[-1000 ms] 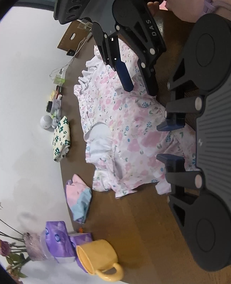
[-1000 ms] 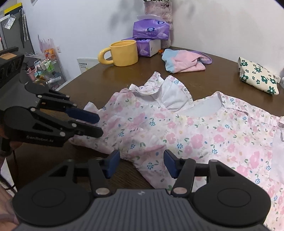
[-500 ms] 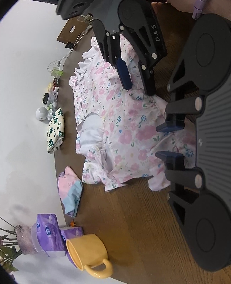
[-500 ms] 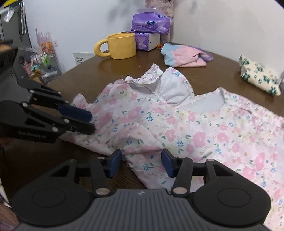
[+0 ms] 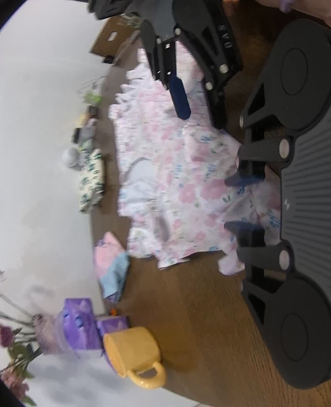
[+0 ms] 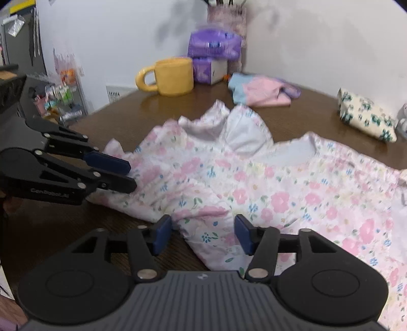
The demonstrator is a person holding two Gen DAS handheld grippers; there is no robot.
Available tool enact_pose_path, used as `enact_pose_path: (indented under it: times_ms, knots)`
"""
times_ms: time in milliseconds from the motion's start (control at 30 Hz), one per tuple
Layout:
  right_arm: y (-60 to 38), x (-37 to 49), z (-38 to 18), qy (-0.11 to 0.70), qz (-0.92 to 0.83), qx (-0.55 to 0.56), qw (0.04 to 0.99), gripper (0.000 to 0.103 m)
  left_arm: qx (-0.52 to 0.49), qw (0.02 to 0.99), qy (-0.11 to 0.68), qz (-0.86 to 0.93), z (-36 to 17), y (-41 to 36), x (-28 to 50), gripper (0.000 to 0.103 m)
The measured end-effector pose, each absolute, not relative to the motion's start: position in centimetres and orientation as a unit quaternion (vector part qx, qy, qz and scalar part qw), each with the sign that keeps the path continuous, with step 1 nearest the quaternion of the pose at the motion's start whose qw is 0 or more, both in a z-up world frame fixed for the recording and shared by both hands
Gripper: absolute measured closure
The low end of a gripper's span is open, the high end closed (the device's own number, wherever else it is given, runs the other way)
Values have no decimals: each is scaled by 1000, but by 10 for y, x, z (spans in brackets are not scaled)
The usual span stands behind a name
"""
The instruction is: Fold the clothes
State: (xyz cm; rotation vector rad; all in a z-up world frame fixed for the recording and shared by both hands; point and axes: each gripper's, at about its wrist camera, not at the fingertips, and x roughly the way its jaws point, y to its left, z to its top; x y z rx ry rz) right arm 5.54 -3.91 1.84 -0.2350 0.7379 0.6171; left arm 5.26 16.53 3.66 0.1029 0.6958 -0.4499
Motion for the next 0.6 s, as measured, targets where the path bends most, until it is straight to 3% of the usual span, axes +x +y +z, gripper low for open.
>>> enact_pose_path:
  times_ms: [67, 133, 233, 600]
  knots:
    - [-44, 51, 26, 338, 290, -111, 888, 23, 33, 922, 319, -215, 43, 162, 45, 33]
    - [-50, 46, 34, 322, 283, -110, 896, 16, 16, 930, 300, -211, 49, 159, 36, 12]
    - [-62, 42, 40, 315, 271, -98, 904, 1, -13, 936, 291, -198, 55, 151, 27, 6]
    - [-129, 39, 38, 330, 214, -38, 919, 0, -48, 933, 299, -195, 49, 114, 6, 5]
